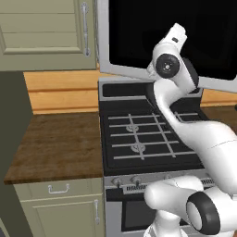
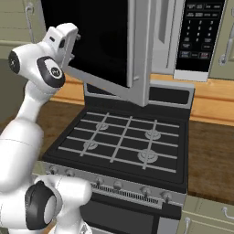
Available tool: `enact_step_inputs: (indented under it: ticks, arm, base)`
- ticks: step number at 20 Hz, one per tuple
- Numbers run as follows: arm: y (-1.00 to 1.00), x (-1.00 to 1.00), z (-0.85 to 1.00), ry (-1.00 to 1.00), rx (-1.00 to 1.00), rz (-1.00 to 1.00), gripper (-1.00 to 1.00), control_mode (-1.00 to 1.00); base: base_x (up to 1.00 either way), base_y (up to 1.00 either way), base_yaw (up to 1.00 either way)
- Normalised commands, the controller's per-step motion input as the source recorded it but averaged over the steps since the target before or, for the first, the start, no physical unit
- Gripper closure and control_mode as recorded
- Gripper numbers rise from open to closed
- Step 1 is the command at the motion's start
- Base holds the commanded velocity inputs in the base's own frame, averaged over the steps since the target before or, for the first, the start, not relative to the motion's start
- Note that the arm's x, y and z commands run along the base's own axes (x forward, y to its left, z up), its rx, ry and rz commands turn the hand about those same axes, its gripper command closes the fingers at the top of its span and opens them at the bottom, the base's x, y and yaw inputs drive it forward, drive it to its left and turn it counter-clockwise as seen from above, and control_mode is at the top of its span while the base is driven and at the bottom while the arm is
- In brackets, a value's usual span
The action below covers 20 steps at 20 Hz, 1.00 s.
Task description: Pick the lemon from the sink and place it in the bowl. Then pick the bowl and place it in the microwave. Then close the microwave door and press the start button.
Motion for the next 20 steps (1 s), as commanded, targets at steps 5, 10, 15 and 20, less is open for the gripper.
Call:
enact_step_inputs:
  ticks: [5, 10, 15, 20]
  arm:
    - [-0.41, 0.79, -0.01, 0.02, 0.07, 0.08, -1.00, -1.00]
    - [-0.36, 0.63, -0.11, 0.00, 0.08, 0.10, -1.00, -1.00]
    - [-0.15, 0.70, -0.14, 0.00, 0.07, 0.07, -1.00, -1.00]
    - [-0.02, 0.68, -0.20, 0.03, 0.05, 0.06, -1.00, -1.00]
  base:
    - [0.00, 0.00, 0.00]
    - [0.00, 0.00, 0.00]
    - [0.00, 0.00, 0.00]
    - [0.00, 0.00, 0.00]
